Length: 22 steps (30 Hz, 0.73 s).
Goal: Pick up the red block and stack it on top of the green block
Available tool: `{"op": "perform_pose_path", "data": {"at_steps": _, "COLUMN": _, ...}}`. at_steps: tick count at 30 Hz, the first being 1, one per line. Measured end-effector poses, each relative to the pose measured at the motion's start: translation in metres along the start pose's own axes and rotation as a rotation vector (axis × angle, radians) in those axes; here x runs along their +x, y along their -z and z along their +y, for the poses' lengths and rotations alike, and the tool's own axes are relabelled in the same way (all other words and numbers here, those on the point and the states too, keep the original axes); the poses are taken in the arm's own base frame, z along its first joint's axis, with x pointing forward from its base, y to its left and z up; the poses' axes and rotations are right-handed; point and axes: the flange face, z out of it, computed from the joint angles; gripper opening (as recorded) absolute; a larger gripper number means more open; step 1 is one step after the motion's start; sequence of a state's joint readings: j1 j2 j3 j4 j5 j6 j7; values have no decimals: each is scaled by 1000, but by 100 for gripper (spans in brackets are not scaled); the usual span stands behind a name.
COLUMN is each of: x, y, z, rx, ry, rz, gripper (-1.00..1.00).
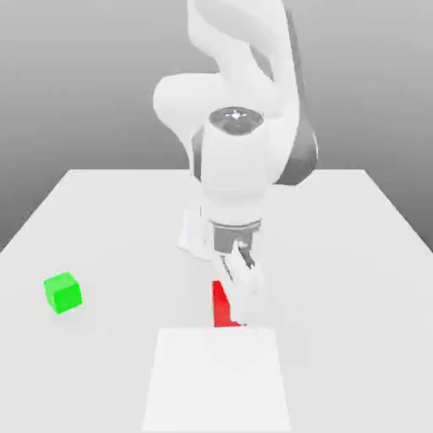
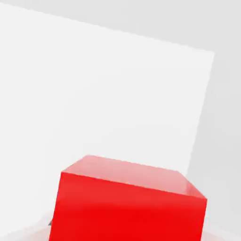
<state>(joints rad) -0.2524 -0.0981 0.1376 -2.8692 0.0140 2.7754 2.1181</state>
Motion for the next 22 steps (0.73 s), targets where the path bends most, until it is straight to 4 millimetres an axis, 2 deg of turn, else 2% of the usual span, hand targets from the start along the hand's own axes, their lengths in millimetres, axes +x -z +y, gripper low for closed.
{"op": "perform_pose_path", "data": {"at_steps": 3, "x": 65, "y": 7, "z": -34, "rx": 0, "ry": -137, "rz": 3, "gripper": -100}}
{"op": "perform_pose_path", "data": {"at_steps": 6, "x": 137, "y": 13, "z": -54, "rx": -1, "ry": -278, "rz": 3, "gripper": -100}}
{"op": "perform_pose_path", "data": {"at_steps": 8, "x": 187, "y": 17, "z": -59, "rx": -2, "ry": -373, "rz": 2, "gripper": -100}}
{"op": "perform_pose_path", "data": {"at_steps": 11, "x": 261, "y": 23, "z": -53, "rx": -6, "ry": -512, "rz": -2, "gripper": -100}}
{"op": "perform_pose_path", "data": {"at_steps": 13, "x": 279, "y": 12, "z": -50, "rx": -7, "ry": -545, "rz": -5, "gripper": -100}}
{"op": "perform_pose_path", "data": {"at_steps": 18, "x": 283, "y": -34, "z": -49, "rx": -7, "ry": -553, "rz": -5, "gripper": -100}}
{"op": "perform_pose_path", "data": {"at_steps": 19, "x": 283, "y": -39, "z": -48, "rx": -7, "ry": -555, "rz": -4, "gripper": 100}}
{"op": "perform_pose_path", "data": {"at_steps": 22, "x": 283, "y": -39, "z": -48, "rx": -7, "ry": -555, "rz": -4, "gripper": 100}}
